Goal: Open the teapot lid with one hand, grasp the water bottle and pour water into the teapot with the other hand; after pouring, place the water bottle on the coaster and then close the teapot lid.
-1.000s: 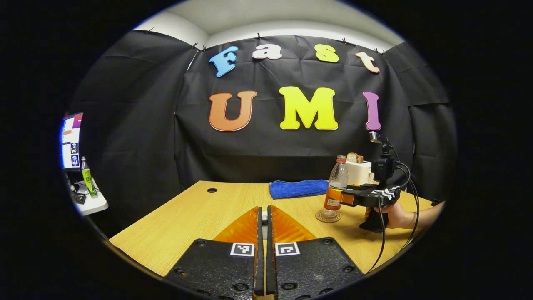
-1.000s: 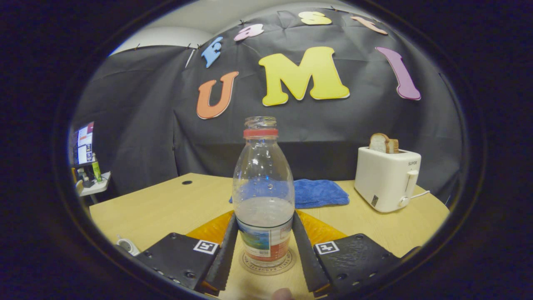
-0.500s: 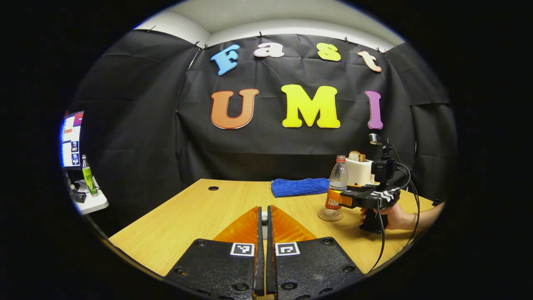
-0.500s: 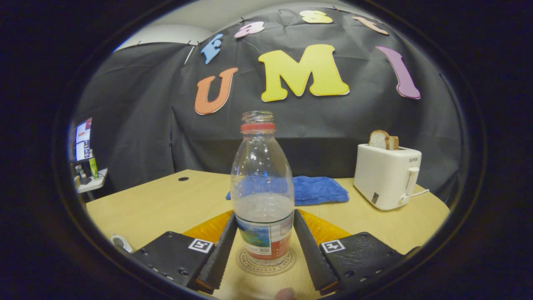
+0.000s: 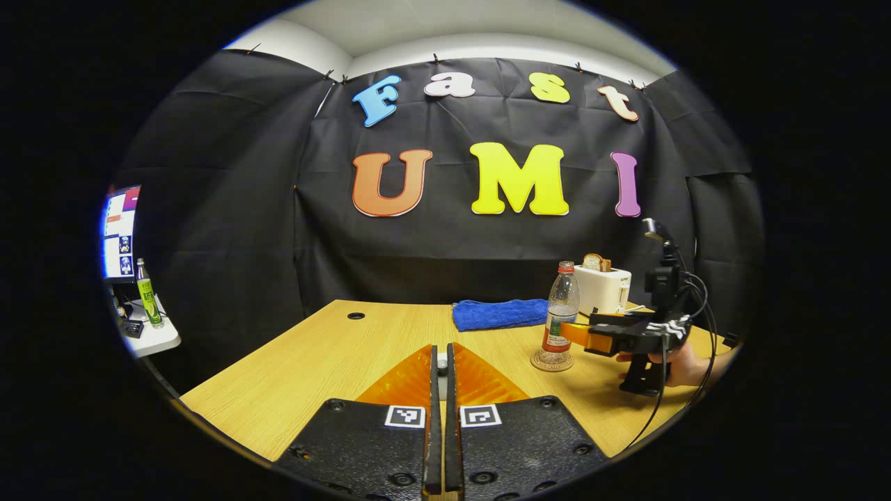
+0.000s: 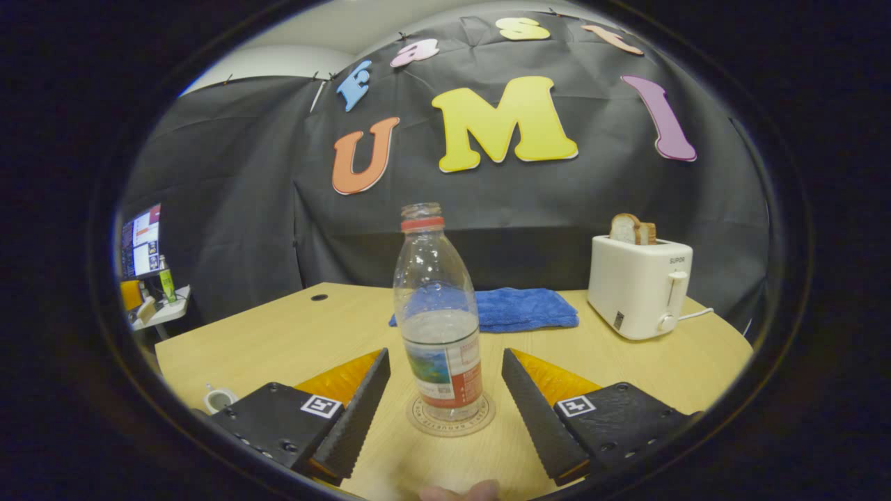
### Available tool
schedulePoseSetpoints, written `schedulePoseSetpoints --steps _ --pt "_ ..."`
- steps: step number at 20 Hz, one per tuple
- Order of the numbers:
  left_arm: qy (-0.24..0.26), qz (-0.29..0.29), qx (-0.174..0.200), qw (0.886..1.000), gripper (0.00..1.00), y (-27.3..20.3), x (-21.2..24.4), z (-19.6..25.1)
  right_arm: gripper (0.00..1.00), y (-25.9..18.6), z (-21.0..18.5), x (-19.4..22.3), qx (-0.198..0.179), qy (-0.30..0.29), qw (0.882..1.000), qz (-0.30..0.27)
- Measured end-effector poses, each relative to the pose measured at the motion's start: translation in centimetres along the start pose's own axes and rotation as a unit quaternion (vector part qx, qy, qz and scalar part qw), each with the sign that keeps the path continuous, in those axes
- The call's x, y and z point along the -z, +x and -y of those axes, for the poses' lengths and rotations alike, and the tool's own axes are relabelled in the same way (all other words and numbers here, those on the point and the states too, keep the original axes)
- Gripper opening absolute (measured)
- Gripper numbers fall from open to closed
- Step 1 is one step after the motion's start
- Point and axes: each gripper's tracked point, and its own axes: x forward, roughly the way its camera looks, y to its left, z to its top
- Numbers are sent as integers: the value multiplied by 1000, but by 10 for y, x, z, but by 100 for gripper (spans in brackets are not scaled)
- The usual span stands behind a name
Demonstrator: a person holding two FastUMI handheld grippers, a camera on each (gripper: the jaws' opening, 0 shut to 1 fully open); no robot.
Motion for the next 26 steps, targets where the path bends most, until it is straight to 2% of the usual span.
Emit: schedulePoseSetpoints --steps 2,4,7,8,11,13,15,16,21,26 --pt "-8 3 8 1000 4 5 3 11 94 -24 5 -4 5 -4 1000 16" --pt "-6 -8 14 1000 4 9 13 23 96 -48 11 -9 12 -9 999 32" --pt "5 -9 19 1000 5 15 20 37 93 -75 31 -11 36 -14 998 47" --pt "8 -11 26 1000 4 18 24 45 96 -83 38 -12 43 -13 998 52" --pt "18 -16 37 999 4 24 35 61 96 -107 64 -14 71 -8 995 65" --pt "28 -17 29 999 5 28 42 63 96 -120 78 -16 89 -4 993 75" --pt "21 -23 29 999 5 31 52 67 93 -132 92 -16 107 -2 991 81" --pt "12 -29 29 999 5 33 59 68 96 -138 99 -15 114 -1 990 82" --pt "-30 -57 16 998 5 41 84 58 96 -151 118 -8 138 4 987 79" --pt "-29 -57 19 998 5 40 86 61 96 -151 118 -5 138 6 988 75"
